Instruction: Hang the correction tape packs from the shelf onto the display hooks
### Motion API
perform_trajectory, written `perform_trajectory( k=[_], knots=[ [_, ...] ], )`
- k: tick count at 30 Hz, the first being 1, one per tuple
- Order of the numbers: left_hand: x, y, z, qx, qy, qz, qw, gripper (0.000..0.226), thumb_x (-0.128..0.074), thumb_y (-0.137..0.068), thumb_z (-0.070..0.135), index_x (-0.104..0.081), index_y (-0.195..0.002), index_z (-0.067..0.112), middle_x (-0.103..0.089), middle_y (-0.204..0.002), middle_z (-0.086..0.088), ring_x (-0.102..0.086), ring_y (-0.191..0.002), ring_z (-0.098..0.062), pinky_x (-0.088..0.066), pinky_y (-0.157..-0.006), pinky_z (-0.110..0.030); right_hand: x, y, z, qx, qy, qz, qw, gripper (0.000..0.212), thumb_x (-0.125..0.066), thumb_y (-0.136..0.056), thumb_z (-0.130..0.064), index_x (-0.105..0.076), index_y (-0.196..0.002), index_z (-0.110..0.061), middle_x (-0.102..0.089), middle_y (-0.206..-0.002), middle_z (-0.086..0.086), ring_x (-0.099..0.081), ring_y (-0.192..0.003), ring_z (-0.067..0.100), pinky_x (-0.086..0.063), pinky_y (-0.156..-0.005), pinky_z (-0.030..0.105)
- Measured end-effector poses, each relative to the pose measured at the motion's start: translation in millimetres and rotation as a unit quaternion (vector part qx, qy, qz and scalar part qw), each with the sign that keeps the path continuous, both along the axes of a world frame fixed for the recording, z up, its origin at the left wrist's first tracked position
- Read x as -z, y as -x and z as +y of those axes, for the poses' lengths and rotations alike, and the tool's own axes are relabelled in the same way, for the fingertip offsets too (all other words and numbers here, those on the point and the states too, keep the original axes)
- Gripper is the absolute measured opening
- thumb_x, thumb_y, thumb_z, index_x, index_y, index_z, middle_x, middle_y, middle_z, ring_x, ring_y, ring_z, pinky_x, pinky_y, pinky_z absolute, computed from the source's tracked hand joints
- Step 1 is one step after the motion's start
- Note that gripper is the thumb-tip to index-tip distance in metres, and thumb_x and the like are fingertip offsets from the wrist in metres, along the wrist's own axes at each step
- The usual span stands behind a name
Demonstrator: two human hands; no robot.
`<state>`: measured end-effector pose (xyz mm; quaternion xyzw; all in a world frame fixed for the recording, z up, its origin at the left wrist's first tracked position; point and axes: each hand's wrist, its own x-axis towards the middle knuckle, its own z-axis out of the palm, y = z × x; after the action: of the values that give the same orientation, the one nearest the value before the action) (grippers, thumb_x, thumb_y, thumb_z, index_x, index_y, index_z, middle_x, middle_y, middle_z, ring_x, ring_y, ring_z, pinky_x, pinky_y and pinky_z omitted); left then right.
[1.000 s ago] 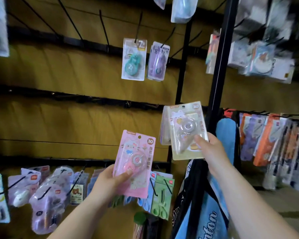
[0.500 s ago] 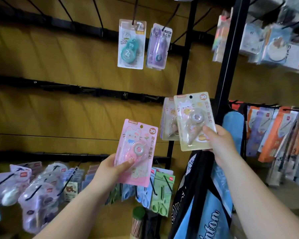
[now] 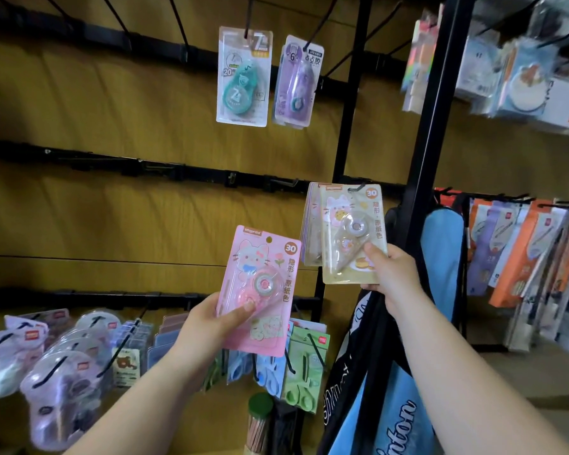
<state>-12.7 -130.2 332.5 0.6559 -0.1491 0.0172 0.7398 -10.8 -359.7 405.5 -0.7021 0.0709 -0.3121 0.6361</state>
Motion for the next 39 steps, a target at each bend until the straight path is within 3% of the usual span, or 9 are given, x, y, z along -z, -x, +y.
perform_trajectory(
  k=[5,10,17,22,26,29,34,36,39],
  knots=[
    [-2,-2,3,-0.005,0.0,-0.006,1.0,0.02,-0.061,-0.083,0.019,-0.062,-0.103,0.015,-0.072,-0.101,-0.007,-0.069,-0.091,-0.026,-0.054,-0.084,-0.042,-8,-25,16,0.048,0.012,0.03,0.998,0.017,-0.049,-0.093,-0.018,-0.058,-0.104,-0.009,-0.05,-0.071,-0.004,-0.054,-0.064,0.016,-0.047,-0.038,0.017],
    [-3,-4,8,-0.008,0.002,-0.013,1.0,0.018,-0.061,-0.082,0.019,-0.063,-0.1,0.017,-0.074,-0.093,-0.002,-0.072,-0.081,-0.018,-0.056,-0.067,-0.027,-4,-38,26,0.056,0.009,0.07,0.996,0.032,-0.047,-0.094,-0.018,-0.05,-0.121,-0.001,-0.053,-0.095,0.003,-0.049,-0.062,0.015,-0.054,-0.07,0.035],
    [-3,-5,6,-0.003,0.008,-0.008,1.0,0.018,-0.061,-0.083,0.02,-0.062,-0.101,0.017,-0.073,-0.097,-0.004,-0.07,-0.087,-0.022,-0.056,-0.075,-0.033,28,-34,44,0.109,0.033,0.026,0.993,0.048,-0.054,-0.087,-0.015,-0.038,-0.132,-0.009,-0.045,-0.133,0.01,-0.048,-0.117,0.027,-0.04,-0.093,0.034],
    [-7,-2,-3,0.01,0.011,-0.019,1.0,0.026,-0.063,-0.078,0.023,-0.064,-0.102,0.016,-0.074,-0.098,-0.005,-0.071,-0.089,-0.024,-0.055,-0.083,-0.04,44,-13,61,0.117,0.061,0.0,0.991,0.046,-0.05,-0.091,-0.025,-0.039,-0.134,-0.014,-0.035,-0.143,0.006,-0.033,-0.132,0.022,-0.031,-0.107,0.037],
    [-11,1,-12,0.015,0.007,-0.03,0.999,0.02,-0.063,-0.08,0.023,-0.064,-0.1,0.019,-0.074,-0.097,-0.003,-0.071,-0.087,-0.02,-0.057,-0.074,-0.032,35,8,73,-0.068,0.01,-0.013,0.998,0.015,-0.045,-0.094,-0.026,-0.058,-0.099,-0.02,-0.06,-0.109,-0.001,-0.055,-0.094,0.008,-0.044,-0.076,0.017],
    [-14,4,-19,0.022,0.009,-0.034,0.999,0.024,-0.062,-0.081,0.023,-0.063,-0.104,0.016,-0.074,-0.098,-0.003,-0.071,-0.087,-0.019,-0.056,-0.069,-0.025,27,18,71,-0.142,0.035,-0.013,0.989,0.02,-0.047,-0.094,-0.023,-0.058,-0.078,-0.024,-0.064,-0.082,-0.008,-0.059,-0.077,0.005,-0.047,-0.065,0.012],
    [-19,7,-33,0.019,-0.014,-0.034,0.999,0.016,-0.062,-0.083,0.018,-0.062,-0.098,0.013,-0.072,-0.091,-0.002,-0.07,-0.079,-0.015,-0.056,-0.059,-0.016,18,21,59,-0.074,0.044,-0.022,0.996,0.025,-0.047,-0.092,-0.011,-0.059,-0.074,-0.023,-0.067,-0.092,0.016,-0.06,-0.096,0.042,-0.051,-0.083,0.045],
    [-20,9,-39,0.021,-0.032,-0.03,0.999,0.007,-0.061,-0.084,0.015,-0.06,-0.09,0.012,-0.07,-0.079,0.0,-0.067,-0.063,-0.009,-0.052,-0.051,-0.014,12,22,52,-0.044,0.046,-0.045,0.997,0.026,-0.047,-0.092,-0.011,-0.057,-0.069,-0.02,-0.062,-0.082,0.024,-0.057,-0.081,0.044,-0.046,-0.071,0.038],
    [-25,13,-51,0.044,-0.045,-0.031,0.998,0.003,-0.057,-0.088,0.015,-0.057,-0.087,0.012,-0.066,-0.066,0.003,-0.064,-0.047,-0.005,-0.049,-0.048,-0.016,4,27,41,-0.019,0.062,-0.073,0.995,0.022,-0.044,-0.094,-0.014,-0.059,-0.08,-0.008,-0.057,-0.075,0.013,-0.049,-0.068,0.026,-0.036,-0.062,0.027]
  ],
)
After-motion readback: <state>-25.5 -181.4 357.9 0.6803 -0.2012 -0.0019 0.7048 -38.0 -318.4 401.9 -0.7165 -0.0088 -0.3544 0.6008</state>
